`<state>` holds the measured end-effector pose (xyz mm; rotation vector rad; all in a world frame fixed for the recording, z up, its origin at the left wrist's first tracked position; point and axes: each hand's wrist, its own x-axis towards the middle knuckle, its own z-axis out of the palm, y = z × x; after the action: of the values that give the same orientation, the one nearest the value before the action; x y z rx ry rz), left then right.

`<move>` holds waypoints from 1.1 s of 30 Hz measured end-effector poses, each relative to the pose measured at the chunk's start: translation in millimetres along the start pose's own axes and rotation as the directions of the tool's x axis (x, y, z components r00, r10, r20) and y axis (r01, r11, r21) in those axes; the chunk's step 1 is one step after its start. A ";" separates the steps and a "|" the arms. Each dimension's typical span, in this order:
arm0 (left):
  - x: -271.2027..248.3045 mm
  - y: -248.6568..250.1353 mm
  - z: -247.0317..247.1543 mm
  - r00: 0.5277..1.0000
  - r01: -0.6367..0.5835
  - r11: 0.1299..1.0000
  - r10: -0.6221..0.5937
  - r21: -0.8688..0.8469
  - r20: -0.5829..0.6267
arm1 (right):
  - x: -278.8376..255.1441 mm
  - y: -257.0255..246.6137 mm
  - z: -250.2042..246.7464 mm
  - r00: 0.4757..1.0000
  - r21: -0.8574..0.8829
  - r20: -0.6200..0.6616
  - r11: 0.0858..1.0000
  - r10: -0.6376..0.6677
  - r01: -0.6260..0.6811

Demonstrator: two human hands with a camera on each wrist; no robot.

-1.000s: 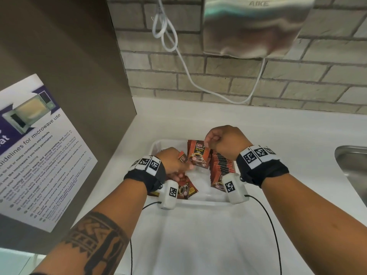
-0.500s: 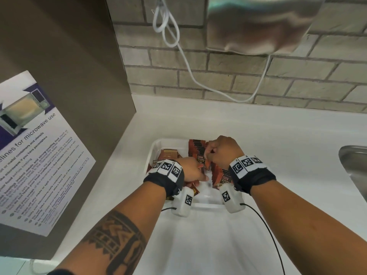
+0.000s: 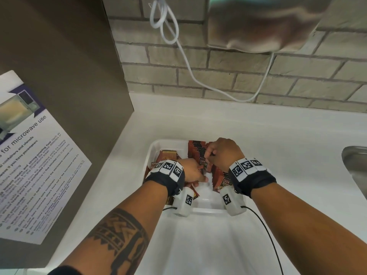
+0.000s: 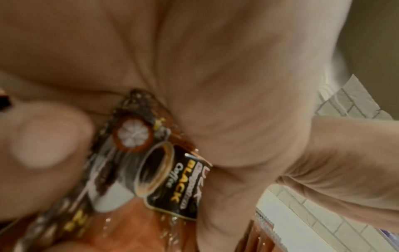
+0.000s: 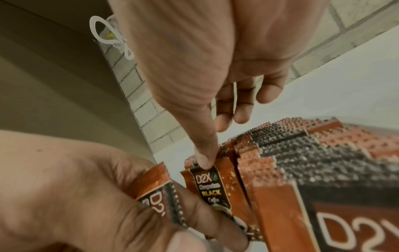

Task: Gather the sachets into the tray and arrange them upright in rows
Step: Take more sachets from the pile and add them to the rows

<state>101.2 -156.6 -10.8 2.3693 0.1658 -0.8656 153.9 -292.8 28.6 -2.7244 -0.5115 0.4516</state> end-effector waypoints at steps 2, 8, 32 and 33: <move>0.5 0.1 -0.5 1.000 -0.002 1.000 0.002 0.013 -0.003 | 0.7 0.0 -0.1 1.000 0.009 -0.005 1.000 -0.012 0.013; -1.8 1.9 -0.8 1.000 -0.010 1.000 0.010 -0.014 0.009 | 1.4 -0.6 -0.7 1.000 0.029 0.011 0.999 -0.026 0.026; -50.0 -9.4 -31.9 0.933 -0.244 0.501 0.354 -0.830 -0.060 | -24.5 3.9 -30.9 0.994 0.588 -0.022 0.803 -0.102 0.096; -52.3 -8.4 -31.7 0.931 -0.259 0.498 0.357 -0.828 -0.077 | -25.0 3.9 -33.9 0.995 0.609 -0.011 0.788 -0.104 0.089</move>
<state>75.1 -126.9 36.7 1.3694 0.0698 -0.5384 145.2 -315.0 63.6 -2.0593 -0.4154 0.5146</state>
